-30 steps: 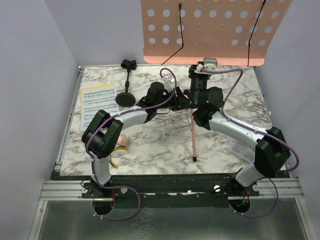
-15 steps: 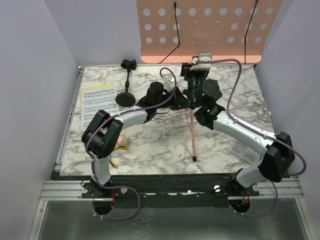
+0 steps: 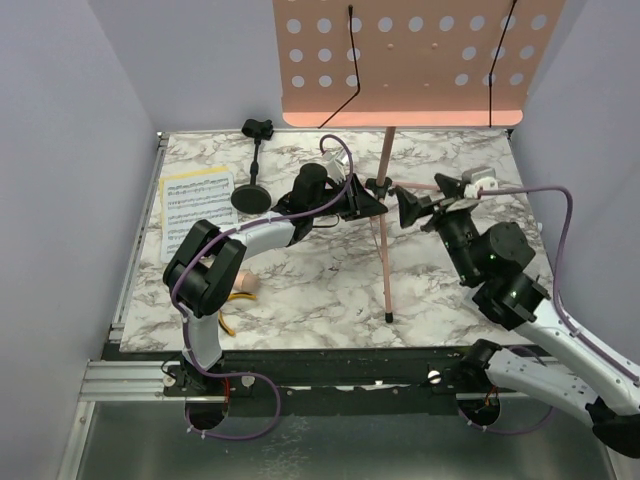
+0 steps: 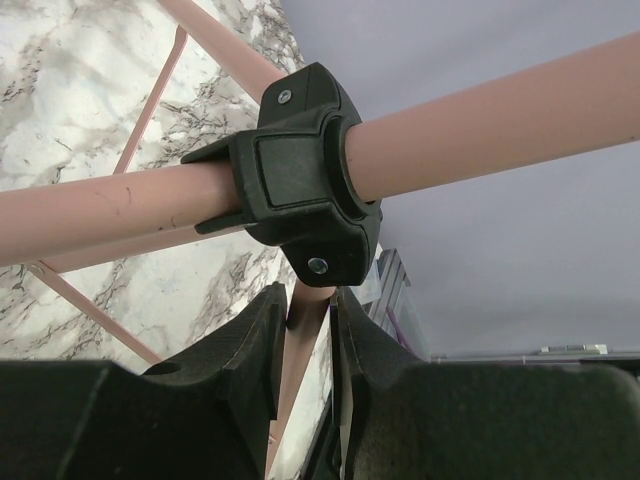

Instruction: Set up the instrument practice props

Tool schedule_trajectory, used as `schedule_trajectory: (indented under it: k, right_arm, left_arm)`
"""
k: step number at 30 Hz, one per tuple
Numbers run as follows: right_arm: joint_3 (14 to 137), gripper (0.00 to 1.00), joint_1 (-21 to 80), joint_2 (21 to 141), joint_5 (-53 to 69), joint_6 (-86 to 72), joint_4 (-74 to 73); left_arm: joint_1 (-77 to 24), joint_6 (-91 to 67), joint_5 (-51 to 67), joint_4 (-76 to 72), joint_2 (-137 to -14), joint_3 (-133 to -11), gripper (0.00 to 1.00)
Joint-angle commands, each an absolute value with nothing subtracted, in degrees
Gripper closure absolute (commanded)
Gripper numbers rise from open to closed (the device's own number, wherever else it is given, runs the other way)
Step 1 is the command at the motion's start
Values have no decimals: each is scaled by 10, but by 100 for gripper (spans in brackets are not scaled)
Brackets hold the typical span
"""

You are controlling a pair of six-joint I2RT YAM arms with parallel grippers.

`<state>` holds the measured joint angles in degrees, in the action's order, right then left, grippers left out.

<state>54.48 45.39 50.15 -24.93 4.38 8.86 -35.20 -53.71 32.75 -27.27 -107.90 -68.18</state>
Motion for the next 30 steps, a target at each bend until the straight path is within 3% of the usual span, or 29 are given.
schedule_trajectory:
  k: [1,7,12,17,22,25,27,30]
  right_arm:
    - [398,11,452,455,-222,54,100]
    - [289,1,388,480,-215,30,241]
    - [283,2,127,566,112,-98,273]
    - [294,6,78,666,193,-35,311]
    - [204,14,56,711,298,22,656]
    - [183,26,50,774,403,97,818]
    - [181,25,35,825,435,91,926]
    - [210,38,30,877,544,155,963]
  left_arm:
    - [-329,-497,266,-114,-1123,-646,73]
    - [-330,-490,266,-113,-1118,-642,73]
    - [-329,-485,269,-109,-1114,-641,73]
    - [-331,-484,269,-109,-1106,-639,73]
    - [-330,-493,277,-110,-1104,-641,73]
    - [-330,-490,274,-110,-1102,-639,73]
    - [-329,-497,283,-111,-1106,-641,73]
    - [-330,-503,287,-115,-1105,-639,73]
